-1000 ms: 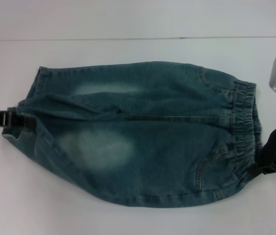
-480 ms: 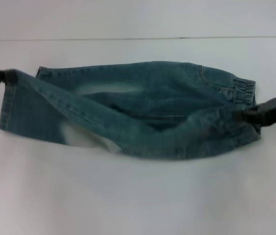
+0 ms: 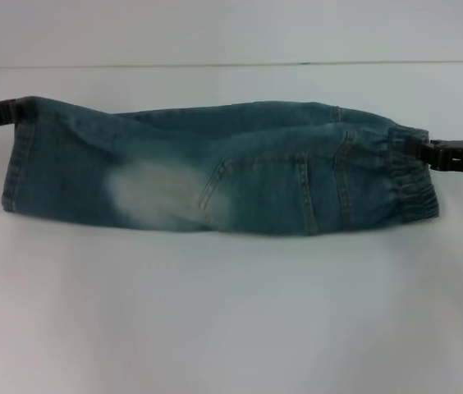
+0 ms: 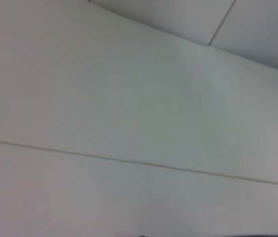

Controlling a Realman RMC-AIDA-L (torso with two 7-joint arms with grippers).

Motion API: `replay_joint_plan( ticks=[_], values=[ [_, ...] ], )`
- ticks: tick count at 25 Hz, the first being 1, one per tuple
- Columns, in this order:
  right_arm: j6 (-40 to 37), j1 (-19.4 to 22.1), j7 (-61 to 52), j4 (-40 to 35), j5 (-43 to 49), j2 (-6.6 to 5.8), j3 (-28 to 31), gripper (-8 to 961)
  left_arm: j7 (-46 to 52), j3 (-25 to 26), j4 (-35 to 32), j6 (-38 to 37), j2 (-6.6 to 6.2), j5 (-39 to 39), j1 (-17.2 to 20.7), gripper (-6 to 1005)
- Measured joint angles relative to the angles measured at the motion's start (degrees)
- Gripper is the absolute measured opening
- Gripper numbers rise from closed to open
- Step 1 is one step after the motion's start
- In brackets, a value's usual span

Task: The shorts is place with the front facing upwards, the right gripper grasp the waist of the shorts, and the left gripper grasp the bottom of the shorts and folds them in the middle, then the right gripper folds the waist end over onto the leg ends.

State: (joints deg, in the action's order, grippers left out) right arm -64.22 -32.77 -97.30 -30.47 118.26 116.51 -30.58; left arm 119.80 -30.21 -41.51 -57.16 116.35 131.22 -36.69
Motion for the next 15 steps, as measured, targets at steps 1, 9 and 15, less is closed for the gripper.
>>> replay_joint_plan(
  ticks=[1,9,15],
  values=[
    [2.3,-0.2,0.8,0.4,-0.4,0.34,0.0,36,0.0,-1.1,0.0,1.6,0.2,0.0,0.0,64],
    [5.5,-0.9,6.4,1.0,-6.6,2.38,-0.1,37,-0.1,-4.2,1.4,9.4,1.03,0.0,0.0,67],
    [3.3,-1.0,8.6,0.6,-11.0,2.4,-0.3,36,-0.6,-4.6,1.7,11.0,1.46,0.0,-0.1,70]
  ],
)
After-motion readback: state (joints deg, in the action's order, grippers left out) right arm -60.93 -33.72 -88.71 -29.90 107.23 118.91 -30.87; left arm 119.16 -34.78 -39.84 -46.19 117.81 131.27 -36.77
